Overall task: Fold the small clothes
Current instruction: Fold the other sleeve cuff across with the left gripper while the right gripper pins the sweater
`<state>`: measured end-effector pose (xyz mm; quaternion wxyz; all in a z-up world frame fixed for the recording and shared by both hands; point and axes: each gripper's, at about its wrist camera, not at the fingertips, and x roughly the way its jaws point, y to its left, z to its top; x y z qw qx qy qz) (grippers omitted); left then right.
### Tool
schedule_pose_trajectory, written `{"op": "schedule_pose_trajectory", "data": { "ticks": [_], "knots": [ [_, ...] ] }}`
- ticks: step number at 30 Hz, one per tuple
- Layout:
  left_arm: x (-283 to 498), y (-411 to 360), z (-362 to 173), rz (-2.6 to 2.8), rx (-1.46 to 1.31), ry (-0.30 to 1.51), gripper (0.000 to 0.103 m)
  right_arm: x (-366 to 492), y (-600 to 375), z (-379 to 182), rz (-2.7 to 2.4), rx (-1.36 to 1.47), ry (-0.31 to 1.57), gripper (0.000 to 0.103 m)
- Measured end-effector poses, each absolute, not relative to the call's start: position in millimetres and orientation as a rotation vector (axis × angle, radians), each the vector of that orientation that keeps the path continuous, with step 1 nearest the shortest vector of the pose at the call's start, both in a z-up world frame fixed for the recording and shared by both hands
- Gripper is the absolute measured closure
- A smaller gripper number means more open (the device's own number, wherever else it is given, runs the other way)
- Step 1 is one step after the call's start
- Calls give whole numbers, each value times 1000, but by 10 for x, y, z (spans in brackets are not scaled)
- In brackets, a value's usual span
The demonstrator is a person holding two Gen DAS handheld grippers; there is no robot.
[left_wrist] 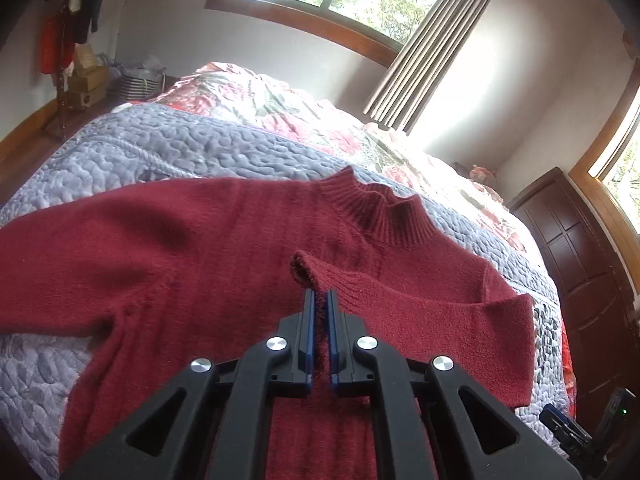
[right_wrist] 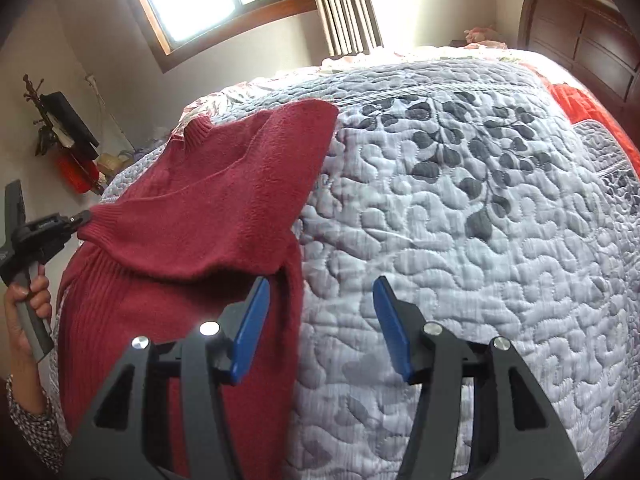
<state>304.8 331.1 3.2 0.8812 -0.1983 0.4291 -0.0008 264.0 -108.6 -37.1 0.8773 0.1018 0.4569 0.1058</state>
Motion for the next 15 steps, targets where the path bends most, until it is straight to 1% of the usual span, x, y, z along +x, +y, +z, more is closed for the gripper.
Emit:
{"op": "schedule_pose_trajectory", "data": {
  "ticks": [1,2,6,7,8,9,10,13,14,15],
  "knots": [
    [3046,3337,-13,-1,-408,901,98,2722,-1046,-398,224,222,971,46],
    [3056,3330,-72,2,-401,907,98,2818,-1010,-440,229,232,992,45],
    [3104,3400,-179,15,-417,915,98,3134,-957,-604,253,302,1060,45],
    [3110,3438,-192,24,-424,912,98,3189,-970,-638,276,340,1074,50],
    [3112,3475,-198,35,-424,906,98,3237,-989,-669,322,393,1086,58],
    [3110,3502,-192,49,-420,901,98,3269,-997,-695,390,455,1099,82],
    [3113,3539,-193,62,-414,895,97,3290,-1004,-700,439,493,1105,89],
    [3141,3644,-241,102,-392,897,97,3234,-935,-597,379,354,1076,89],
    [3151,3685,-262,141,-377,895,100,3191,-906,-559,360,309,1063,88],
    [3162,3725,-278,178,-355,891,100,3150,-881,-527,329,271,1056,81]
  ]
}}
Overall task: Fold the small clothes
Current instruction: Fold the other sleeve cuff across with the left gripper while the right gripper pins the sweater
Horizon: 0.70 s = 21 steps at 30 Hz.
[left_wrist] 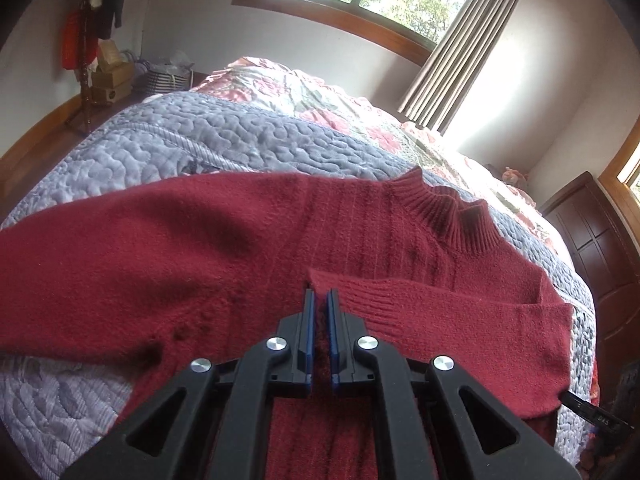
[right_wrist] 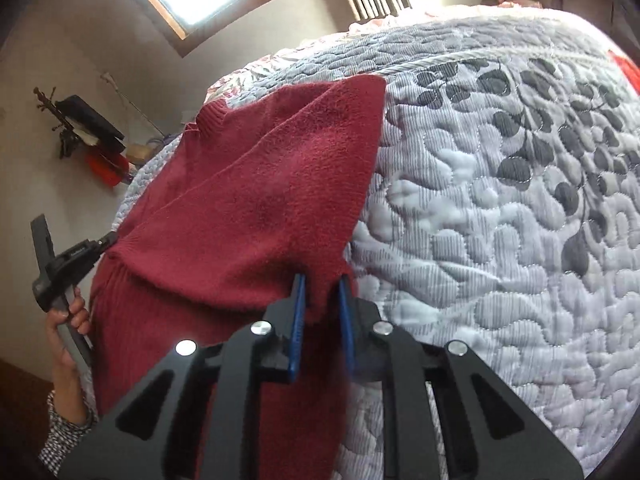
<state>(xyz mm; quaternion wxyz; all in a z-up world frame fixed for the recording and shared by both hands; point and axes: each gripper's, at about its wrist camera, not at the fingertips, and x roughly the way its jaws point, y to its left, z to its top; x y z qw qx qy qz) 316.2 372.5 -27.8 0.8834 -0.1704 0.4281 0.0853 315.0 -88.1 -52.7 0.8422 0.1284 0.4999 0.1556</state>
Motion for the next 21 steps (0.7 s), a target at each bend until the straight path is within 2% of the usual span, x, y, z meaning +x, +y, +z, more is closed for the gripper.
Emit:
{"op": "schedule_pose_trajectory", "data": {
  "ticks": [1,3,6,8,10,11,12,14,15,16,21],
  "knots": [
    [3167,3762,-292,192,-342,896,100,3109,-858,-494,303,245,1049,68],
    [3110,3834,-284,168,-386,898,100,3022,-822,-433,299,214,1033,63],
    [2996,3775,-177,116,-406,876,97,3052,-797,-393,338,275,1042,49],
    [2984,3638,-153,54,-408,899,93,3142,-778,-426,322,301,1058,48],
    [2995,3484,-175,3,-413,926,90,3302,-831,-577,312,354,1109,36],
    [3005,3407,-203,-18,-406,940,85,3355,-843,-657,299,376,1133,36],
    [3018,3335,-238,-29,-392,954,84,3389,-853,-715,289,378,1137,46],
    [3046,3241,-338,-22,-364,985,83,3414,-872,-760,329,394,1137,72],
    [3058,3221,-393,-21,-365,1001,83,3411,-891,-764,359,427,1140,79],
    [3068,3205,-436,-23,-368,1012,83,3396,-920,-734,365,433,1132,82],
    [3141,3181,-633,-7,-339,1044,83,3312,-987,-675,303,353,1136,84]
  ]
}}
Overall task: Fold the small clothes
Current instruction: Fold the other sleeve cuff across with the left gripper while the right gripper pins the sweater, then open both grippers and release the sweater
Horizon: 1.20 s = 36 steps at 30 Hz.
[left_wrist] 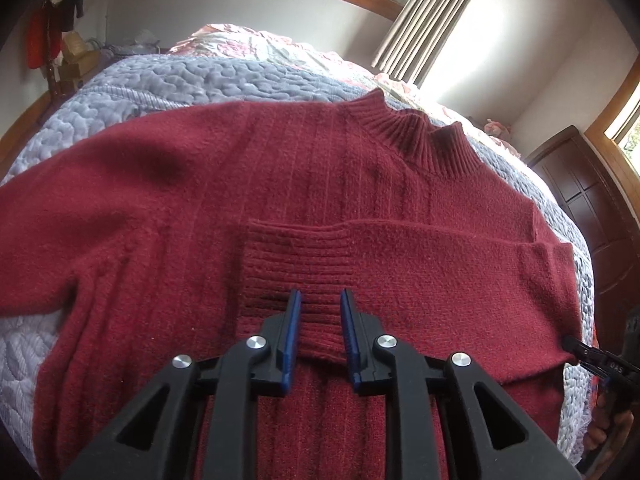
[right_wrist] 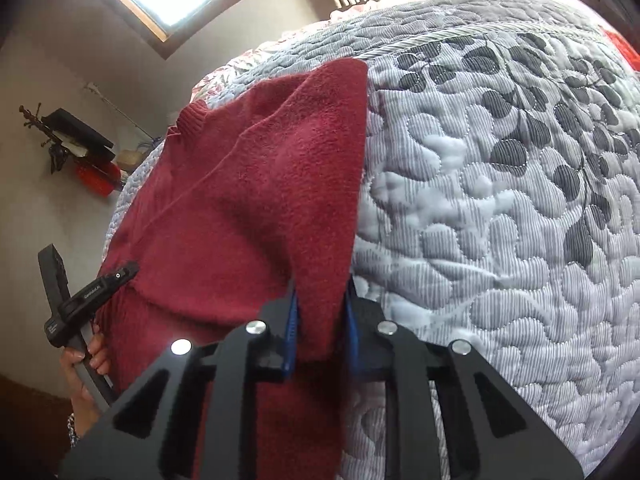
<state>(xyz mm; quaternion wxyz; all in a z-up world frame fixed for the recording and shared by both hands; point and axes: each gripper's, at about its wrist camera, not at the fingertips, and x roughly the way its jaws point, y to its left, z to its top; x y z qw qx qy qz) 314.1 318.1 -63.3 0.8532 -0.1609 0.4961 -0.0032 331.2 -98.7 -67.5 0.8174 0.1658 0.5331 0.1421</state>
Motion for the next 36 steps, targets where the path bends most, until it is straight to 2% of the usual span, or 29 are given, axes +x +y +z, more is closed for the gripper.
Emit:
{"op": "schedule_pose_trajectory", "data": {
  "ticks": [3,6,8,11,14,22,26,29,30,31,32,33,34,36],
  "knots": [
    [3173,3168,-705,0,-332,1052,83,3318,-915,-798,266,316,1163,83],
    [3122,3164,-600,-1,-327,1040,83,3298,-823,-677,249,258,1143,76],
    [3076,3152,-459,-2,-321,1007,74,3240,-757,-473,203,174,1087,67],
    [3071,3043,-305,-25,-308,982,68,3202,-621,-240,191,83,1019,67],
    [3145,2904,-309,-32,-288,1008,67,3254,-440,-176,241,81,1007,70],
    [3212,2899,-699,-36,-271,1094,67,3455,-415,-672,221,118,1117,77],
    [3241,2910,-718,-35,-270,1106,68,3507,-375,-716,214,144,1133,77],
    [3205,2877,-639,-40,-245,1104,67,3475,-369,-625,214,170,1132,72],
    [3167,2886,-583,-40,-237,1101,65,3421,-382,-569,214,182,1127,66],
    [3118,2910,-505,-40,-228,1091,53,3360,-361,-501,222,191,1120,56],
    [3041,2950,-424,-39,-214,1075,38,3307,-321,-440,232,188,1111,52],
    [2950,3021,-339,-33,-198,1055,31,3253,-263,-382,231,163,1108,50],
    [2848,3121,-255,-25,-185,1032,27,3206,-205,-341,225,132,1111,49],
    [2648,3424,-133,-5,-200,1011,26,3123,-85,-285,237,100,1113,48]
  ]
}}
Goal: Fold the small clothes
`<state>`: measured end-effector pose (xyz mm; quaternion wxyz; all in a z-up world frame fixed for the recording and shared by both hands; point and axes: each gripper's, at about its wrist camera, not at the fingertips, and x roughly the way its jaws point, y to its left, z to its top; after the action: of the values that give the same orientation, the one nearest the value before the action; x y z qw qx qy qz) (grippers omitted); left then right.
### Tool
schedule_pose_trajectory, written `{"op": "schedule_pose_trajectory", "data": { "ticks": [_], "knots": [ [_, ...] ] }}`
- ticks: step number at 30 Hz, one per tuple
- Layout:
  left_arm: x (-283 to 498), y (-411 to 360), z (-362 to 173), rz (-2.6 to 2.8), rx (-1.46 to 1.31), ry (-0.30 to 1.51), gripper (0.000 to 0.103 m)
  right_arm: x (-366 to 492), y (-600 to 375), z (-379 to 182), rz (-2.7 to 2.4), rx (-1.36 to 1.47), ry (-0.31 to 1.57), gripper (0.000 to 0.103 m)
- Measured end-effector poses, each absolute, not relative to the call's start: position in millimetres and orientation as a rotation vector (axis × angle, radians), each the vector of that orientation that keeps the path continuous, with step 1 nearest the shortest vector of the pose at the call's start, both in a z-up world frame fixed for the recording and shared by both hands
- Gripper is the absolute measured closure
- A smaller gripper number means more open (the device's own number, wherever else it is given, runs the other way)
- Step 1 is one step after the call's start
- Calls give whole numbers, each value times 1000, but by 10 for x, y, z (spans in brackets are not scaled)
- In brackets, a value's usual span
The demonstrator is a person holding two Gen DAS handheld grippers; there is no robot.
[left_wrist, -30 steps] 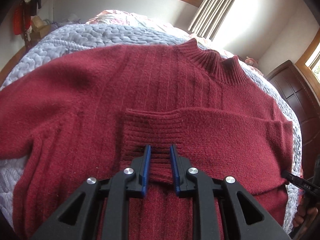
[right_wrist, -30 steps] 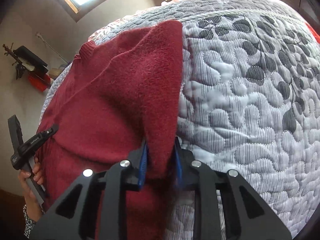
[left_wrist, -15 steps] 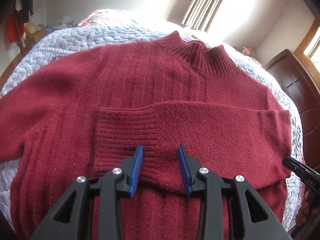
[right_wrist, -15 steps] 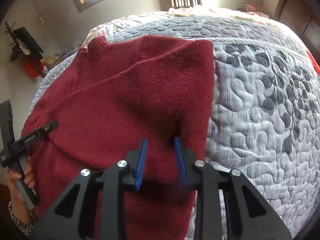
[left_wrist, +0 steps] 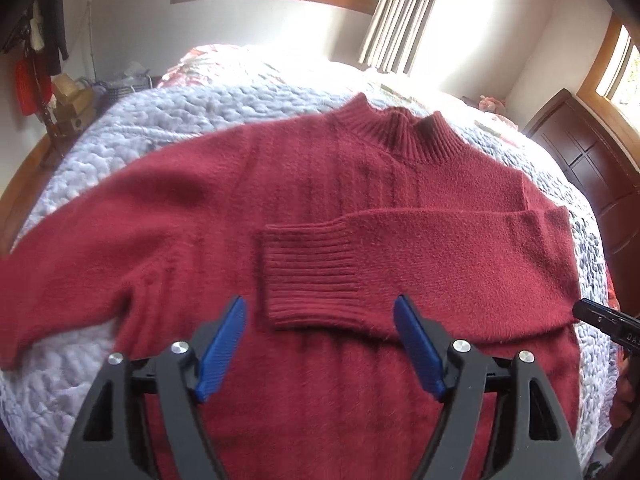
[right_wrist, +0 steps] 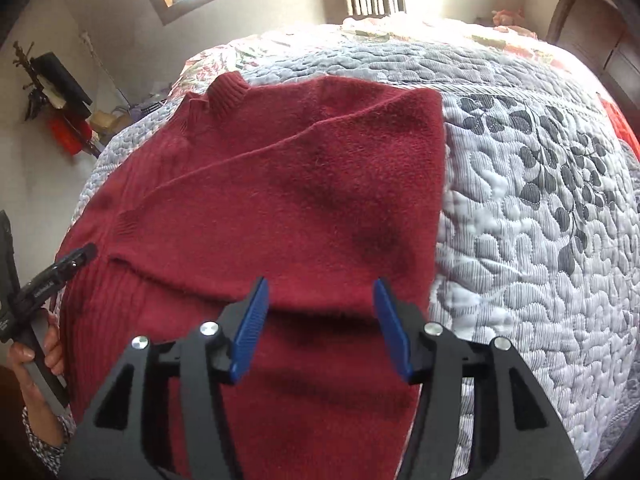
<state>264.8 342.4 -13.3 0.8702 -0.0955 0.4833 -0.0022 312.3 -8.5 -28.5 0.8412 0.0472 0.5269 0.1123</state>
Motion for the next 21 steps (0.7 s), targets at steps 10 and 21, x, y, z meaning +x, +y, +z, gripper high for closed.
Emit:
{"op": "schedule_pose_trajectory", "data": {
  "ticks": [10,21],
  "knots": [
    [1721,5469,-250,270,-404,1120,27,3149,484,-463,299,36,1175,44],
    [1084,6901,-689,313,-850,1116,39,3313,808,-643,292,-4,1195,43]
  ]
}}
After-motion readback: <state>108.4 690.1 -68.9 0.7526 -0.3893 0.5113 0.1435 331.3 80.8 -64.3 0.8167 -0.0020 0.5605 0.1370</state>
